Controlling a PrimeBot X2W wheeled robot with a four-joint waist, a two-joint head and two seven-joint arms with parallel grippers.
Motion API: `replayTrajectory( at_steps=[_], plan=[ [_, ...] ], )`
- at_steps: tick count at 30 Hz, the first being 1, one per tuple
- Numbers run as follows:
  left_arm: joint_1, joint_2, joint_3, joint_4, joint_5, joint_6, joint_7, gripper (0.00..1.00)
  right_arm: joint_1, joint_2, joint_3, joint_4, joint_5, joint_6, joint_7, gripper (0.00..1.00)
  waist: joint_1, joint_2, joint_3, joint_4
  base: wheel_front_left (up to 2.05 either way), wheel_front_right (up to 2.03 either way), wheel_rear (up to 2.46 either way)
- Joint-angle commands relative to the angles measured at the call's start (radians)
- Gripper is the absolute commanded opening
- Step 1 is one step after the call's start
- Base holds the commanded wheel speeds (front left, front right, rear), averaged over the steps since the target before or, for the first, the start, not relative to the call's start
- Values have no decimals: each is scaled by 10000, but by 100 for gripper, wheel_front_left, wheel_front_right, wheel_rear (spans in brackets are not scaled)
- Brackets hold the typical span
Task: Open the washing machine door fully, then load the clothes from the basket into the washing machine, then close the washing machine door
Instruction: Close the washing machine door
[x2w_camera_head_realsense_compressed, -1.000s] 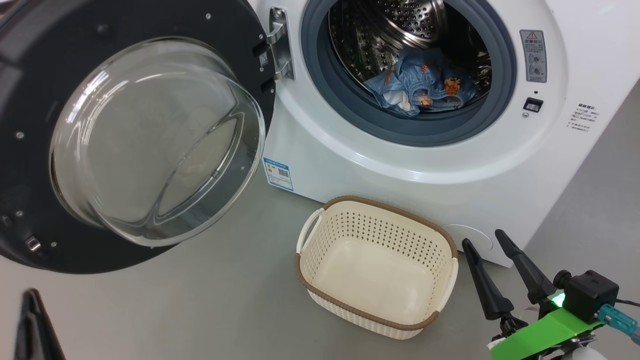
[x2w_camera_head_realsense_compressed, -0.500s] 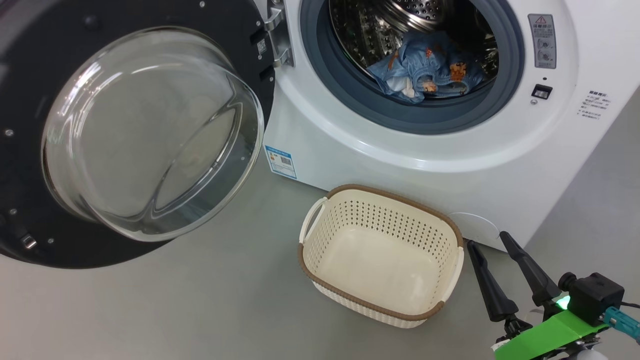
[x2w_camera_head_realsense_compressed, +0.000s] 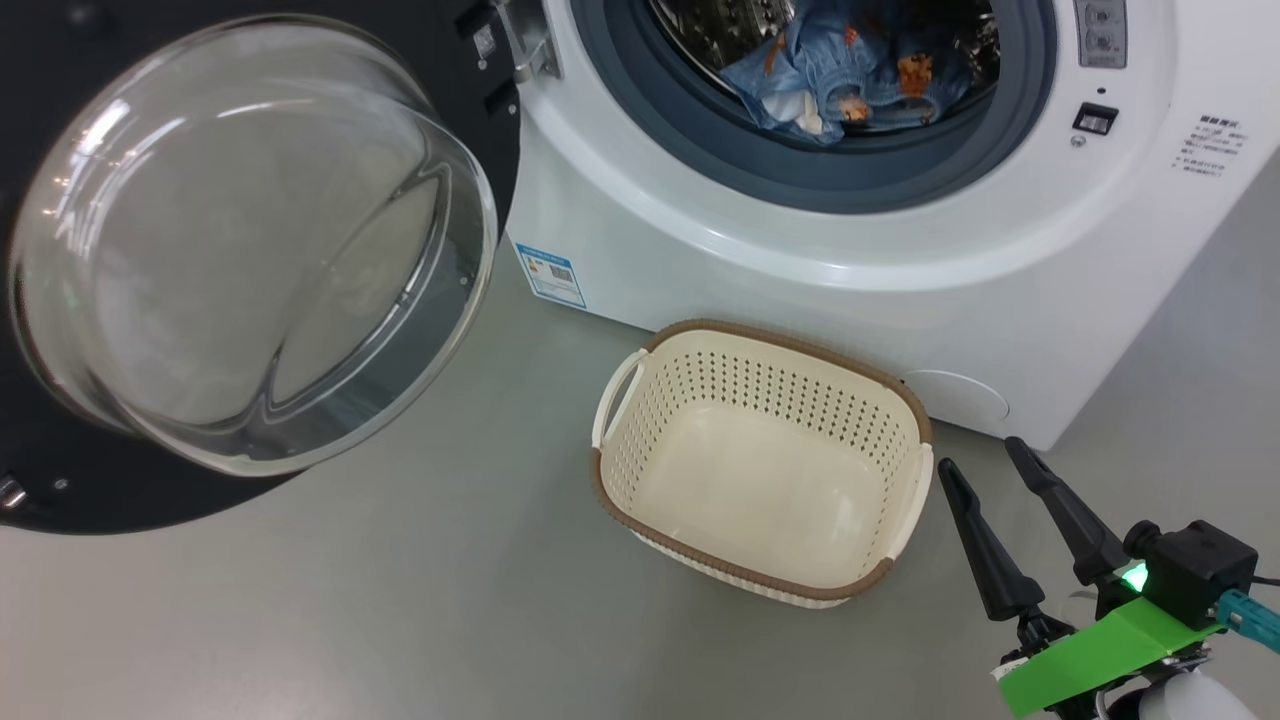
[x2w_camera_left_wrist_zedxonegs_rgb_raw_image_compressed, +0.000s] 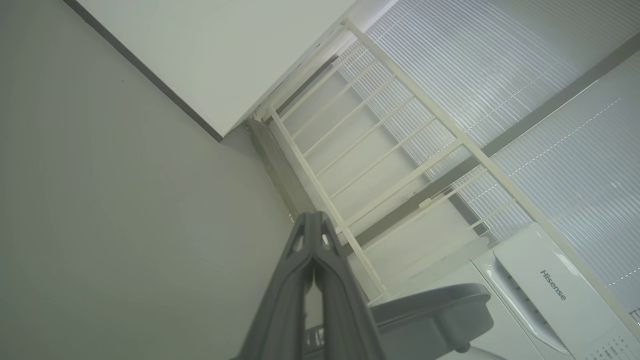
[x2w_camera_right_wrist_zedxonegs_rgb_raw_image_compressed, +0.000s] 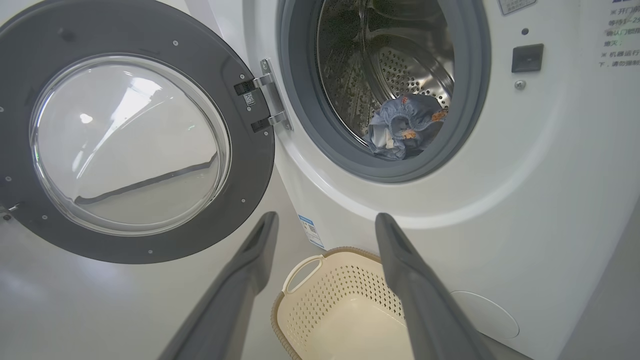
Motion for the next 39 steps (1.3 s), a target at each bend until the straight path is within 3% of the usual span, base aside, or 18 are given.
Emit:
replayTrajectory(
  at_steps=[1, 4, 14, 28, 39],
  plan=[
    [-480, 805, 46, 158, -249, 3, 657, 0, -279, -174, 173, -275, 50, 56, -80, 100, 0, 0, 253, -101, 0, 0, 0],
    [-814, 1017, -292, 799, -364, 3, 1661, 0, -360, -216, 199, -277, 35, 56, -80, 100, 0, 0, 422, -141, 0, 0, 0],
    [-1590, 1164, -1025, 1890, -302, 223, 3443, 0, -270, -215, 119, -296, 33, 56, -80, 100, 0, 0, 558, -25, 0, 0, 0],
    [-1331, 929, -1509, 1646, -403, 143, 4917, 0, -311, -321, 109, -297, 66, 56, -80, 100, 0, 0, 512, 152, 0, 0, 0],
    [-863, 812, -1893, 854, -763, 39, 6699, 0, -124, -282, -91, -269, 62, 56, -80, 100, 0, 0, 213, 287, 0, 0, 0]
  ],
)
